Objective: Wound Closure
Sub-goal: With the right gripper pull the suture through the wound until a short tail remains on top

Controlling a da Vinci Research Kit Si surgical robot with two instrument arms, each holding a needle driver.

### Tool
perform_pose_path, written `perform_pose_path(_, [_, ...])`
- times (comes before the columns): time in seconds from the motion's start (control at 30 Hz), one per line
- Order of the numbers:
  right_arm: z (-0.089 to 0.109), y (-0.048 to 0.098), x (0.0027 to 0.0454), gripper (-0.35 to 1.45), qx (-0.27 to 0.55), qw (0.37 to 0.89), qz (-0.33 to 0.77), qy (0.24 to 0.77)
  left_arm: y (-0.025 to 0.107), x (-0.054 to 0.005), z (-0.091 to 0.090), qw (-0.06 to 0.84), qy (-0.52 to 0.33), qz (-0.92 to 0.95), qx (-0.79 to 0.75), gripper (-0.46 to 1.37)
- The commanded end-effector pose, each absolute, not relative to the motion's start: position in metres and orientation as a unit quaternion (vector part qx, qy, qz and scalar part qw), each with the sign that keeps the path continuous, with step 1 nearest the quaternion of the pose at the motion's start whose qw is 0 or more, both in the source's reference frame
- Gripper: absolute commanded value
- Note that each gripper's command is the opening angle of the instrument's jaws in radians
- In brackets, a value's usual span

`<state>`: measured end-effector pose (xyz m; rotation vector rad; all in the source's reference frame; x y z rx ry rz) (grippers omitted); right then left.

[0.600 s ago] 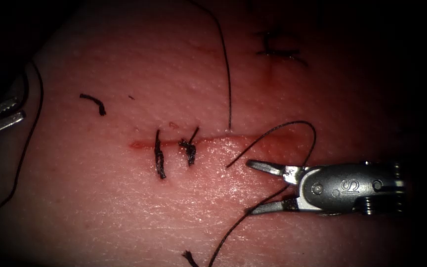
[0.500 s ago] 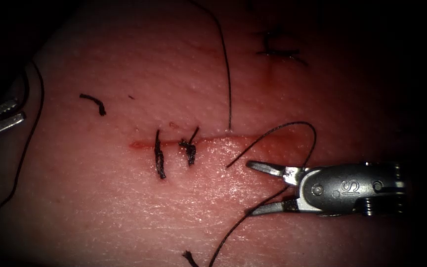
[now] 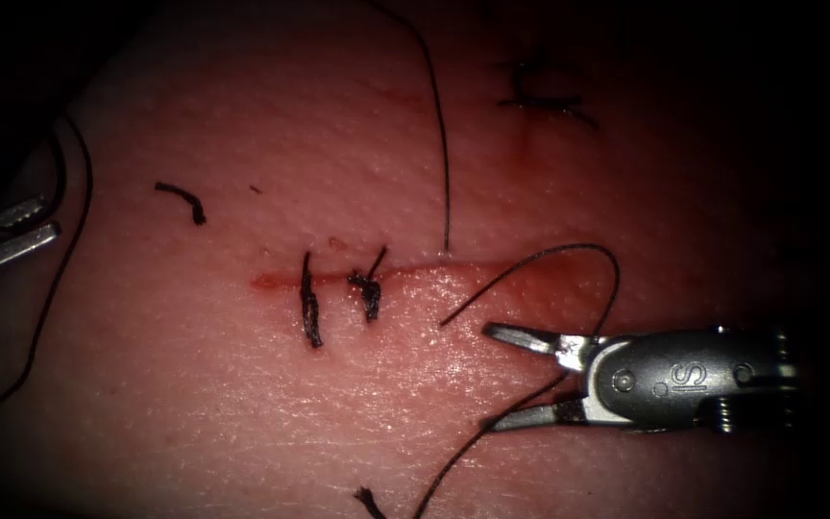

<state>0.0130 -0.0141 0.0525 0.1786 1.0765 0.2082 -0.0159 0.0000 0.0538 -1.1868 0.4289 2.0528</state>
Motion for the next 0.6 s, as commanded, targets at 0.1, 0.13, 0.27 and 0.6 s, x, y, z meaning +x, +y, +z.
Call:
perform_pose_path(0.1, [0.0515, -0.0150, 0.0120, 1.17, 0.092, 0.848, 0.099, 0.512, 0.0001, -0.0160, 0.0538, 0.355, 0.166, 0.797, -0.460, -0.35])
perform_pose_path(0.13, [0.0511, -0.0153, 0.0116, 1.18, 0.094, 0.848, 0.100, 0.512, 0.0001, -0.0160, 0.0539, 0.354, 0.166, 0.796, -0.461, -0.35])
perform_pose_path(0.27, [0.0493, -0.0169, 0.0099, 1.17, 0.100, 0.847, 0.104, 0.511, 0.0002, -0.0163, 0.0539, 0.354, 0.166, 0.796, -0.462, -0.35])
perform_pose_path(0.6, [0.0440, -0.0212, 0.0042, 1.17, 0.114, 0.844, 0.107, 0.512, 0.0004, -0.0166, 0.0540, 0.349, 0.168, 0.798, -0.462, -0.35])
